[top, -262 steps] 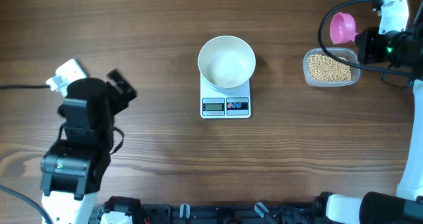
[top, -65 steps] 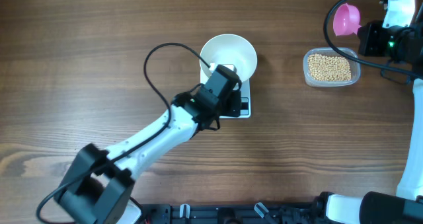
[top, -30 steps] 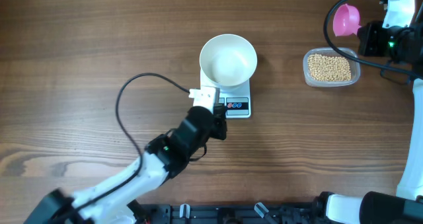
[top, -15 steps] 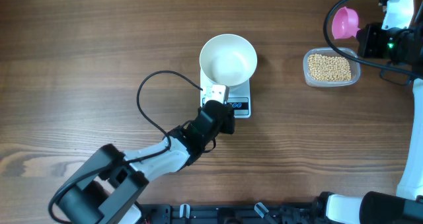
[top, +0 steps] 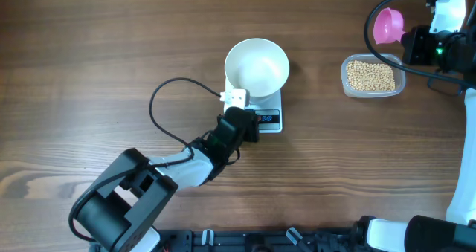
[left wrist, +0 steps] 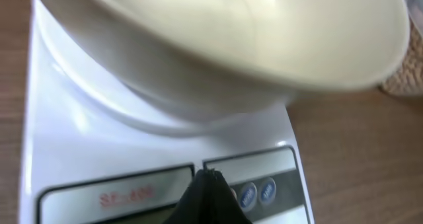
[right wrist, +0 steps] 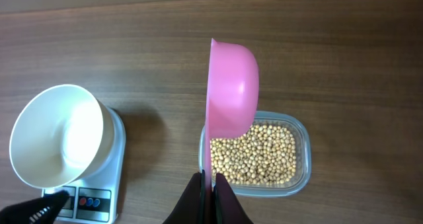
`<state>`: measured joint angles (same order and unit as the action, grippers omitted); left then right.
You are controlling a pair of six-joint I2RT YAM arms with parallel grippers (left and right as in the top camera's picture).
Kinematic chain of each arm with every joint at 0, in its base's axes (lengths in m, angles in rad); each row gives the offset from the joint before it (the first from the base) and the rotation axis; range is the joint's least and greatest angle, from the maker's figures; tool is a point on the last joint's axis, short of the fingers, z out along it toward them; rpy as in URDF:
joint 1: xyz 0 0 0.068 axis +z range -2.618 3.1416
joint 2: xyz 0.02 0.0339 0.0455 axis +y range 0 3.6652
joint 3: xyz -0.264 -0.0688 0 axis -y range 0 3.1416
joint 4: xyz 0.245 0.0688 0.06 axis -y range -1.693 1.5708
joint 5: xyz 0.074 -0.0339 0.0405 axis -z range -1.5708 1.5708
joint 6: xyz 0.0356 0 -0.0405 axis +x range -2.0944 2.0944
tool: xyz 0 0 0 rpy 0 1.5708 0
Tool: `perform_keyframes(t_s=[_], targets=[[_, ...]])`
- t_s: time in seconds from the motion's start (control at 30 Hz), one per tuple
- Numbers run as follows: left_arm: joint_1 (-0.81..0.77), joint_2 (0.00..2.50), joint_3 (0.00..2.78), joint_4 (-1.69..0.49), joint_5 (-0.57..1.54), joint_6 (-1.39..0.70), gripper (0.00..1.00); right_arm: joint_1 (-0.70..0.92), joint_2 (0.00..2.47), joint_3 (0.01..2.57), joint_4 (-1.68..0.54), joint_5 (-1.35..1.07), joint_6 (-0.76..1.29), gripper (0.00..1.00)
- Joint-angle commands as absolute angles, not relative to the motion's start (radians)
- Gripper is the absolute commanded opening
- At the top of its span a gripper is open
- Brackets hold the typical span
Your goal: Scoop item into bowl and weigh 150g on scale
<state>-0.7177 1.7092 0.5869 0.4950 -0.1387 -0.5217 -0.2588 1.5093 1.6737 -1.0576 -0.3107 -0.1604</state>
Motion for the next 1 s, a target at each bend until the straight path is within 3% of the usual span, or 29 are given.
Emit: perform_keyframes(t_s=[0.0,0.1,0.97], targets=[[-0.709,1.719,0.599,0.511,-0.109,-0.528,0.04,-0.263,1.517,1.673,-1.048,-0.319,-0.155,0.04],[-0.71,1.719,0.599,0.508,-0.034,-0.528,0.04,-0.263,1.517,1.673,-1.048,-0.319,-0.155,0.05],[-0.711,1.761,0.599,0.534,-0.011,-0.528,0.04,-0.263,1.517,1.673,-1.047,-0.319,-0.156,0.04]])
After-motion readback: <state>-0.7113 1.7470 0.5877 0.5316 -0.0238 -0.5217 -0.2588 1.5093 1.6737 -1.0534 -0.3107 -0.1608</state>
